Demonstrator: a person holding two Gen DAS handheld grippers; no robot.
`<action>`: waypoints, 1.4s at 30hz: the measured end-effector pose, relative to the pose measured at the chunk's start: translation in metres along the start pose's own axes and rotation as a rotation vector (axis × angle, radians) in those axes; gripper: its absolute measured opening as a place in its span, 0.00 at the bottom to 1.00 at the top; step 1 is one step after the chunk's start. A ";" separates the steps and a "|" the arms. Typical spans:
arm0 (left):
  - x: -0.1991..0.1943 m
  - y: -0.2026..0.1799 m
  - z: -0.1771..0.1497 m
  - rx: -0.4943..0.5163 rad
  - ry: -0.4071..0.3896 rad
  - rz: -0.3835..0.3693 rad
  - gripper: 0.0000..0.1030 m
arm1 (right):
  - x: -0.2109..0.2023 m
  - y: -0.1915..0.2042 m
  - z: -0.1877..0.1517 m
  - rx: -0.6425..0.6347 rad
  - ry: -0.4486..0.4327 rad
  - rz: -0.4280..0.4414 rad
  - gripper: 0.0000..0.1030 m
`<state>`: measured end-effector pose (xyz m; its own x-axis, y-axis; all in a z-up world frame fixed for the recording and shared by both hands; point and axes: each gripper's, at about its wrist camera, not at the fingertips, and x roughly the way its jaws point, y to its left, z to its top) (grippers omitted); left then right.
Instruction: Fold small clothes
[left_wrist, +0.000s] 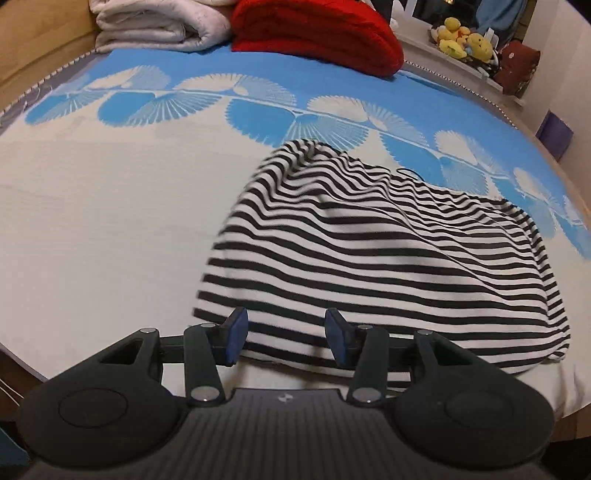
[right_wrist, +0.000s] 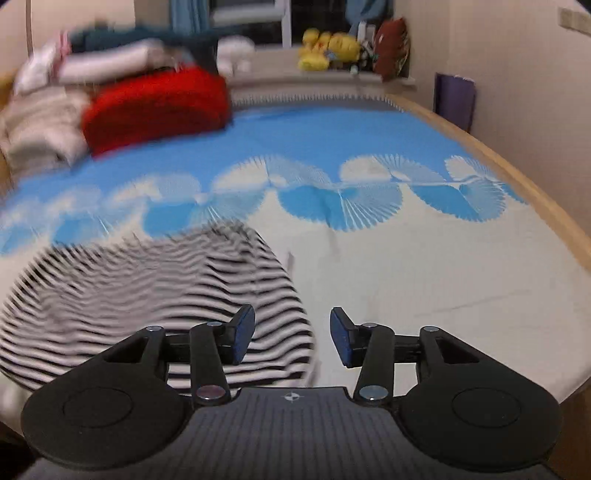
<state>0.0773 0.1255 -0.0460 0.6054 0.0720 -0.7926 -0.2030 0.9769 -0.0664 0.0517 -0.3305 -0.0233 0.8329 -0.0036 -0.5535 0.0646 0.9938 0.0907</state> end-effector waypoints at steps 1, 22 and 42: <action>-0.001 -0.002 -0.001 0.003 -0.006 0.001 0.49 | 0.002 0.004 -0.005 -0.026 0.006 -0.022 0.51; 0.021 0.005 0.001 -0.129 0.049 -0.013 0.65 | 0.003 0.004 -0.024 -0.056 0.042 -0.081 0.51; 0.071 0.067 -0.001 -0.650 0.156 -0.106 0.69 | 0.016 0.013 -0.027 -0.123 0.078 -0.087 0.51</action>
<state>0.1056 0.1956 -0.1071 0.5396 -0.0953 -0.8365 -0.5993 0.6543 -0.4612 0.0507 -0.3148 -0.0535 0.7812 -0.0865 -0.6182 0.0632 0.9962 -0.0595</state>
